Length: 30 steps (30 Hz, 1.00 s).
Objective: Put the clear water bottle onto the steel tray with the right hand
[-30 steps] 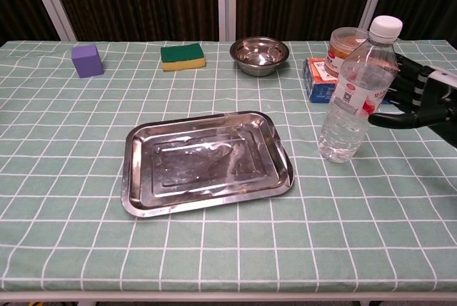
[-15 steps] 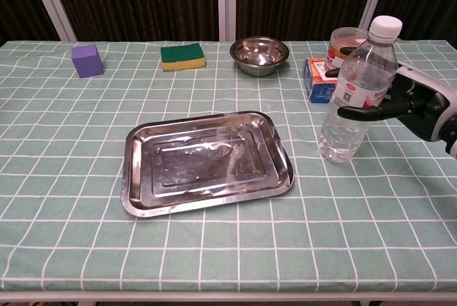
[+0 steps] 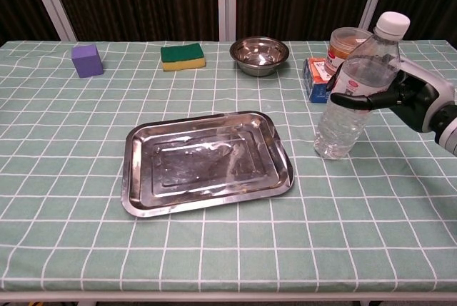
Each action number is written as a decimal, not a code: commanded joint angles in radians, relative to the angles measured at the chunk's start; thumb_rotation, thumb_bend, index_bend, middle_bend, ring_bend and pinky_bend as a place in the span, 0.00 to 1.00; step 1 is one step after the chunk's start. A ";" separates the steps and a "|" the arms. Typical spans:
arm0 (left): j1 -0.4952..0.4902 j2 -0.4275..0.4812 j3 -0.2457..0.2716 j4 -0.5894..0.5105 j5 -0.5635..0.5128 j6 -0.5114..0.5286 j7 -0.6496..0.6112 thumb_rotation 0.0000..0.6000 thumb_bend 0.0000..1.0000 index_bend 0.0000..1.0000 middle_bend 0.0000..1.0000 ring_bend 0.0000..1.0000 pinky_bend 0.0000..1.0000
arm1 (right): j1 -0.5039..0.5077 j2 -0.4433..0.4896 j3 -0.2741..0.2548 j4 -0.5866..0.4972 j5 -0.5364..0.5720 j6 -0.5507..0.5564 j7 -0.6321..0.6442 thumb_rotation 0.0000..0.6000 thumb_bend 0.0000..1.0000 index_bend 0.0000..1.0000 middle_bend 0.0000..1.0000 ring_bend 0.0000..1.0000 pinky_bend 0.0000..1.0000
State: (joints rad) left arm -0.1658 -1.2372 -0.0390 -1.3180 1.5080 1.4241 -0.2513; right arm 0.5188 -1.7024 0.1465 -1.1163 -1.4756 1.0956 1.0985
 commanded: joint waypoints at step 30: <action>0.000 0.008 -0.003 -0.034 -0.004 0.001 0.021 0.94 0.25 0.19 0.21 0.11 0.19 | 0.088 0.133 0.191 -0.400 0.048 0.084 -0.347 1.00 0.24 0.70 0.51 0.32 0.37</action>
State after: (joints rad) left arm -0.1659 -1.2289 -0.0418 -1.3523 1.5045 1.4251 -0.2303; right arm 0.6016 -1.6081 0.3047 -1.3996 -1.3658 1.1018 0.7649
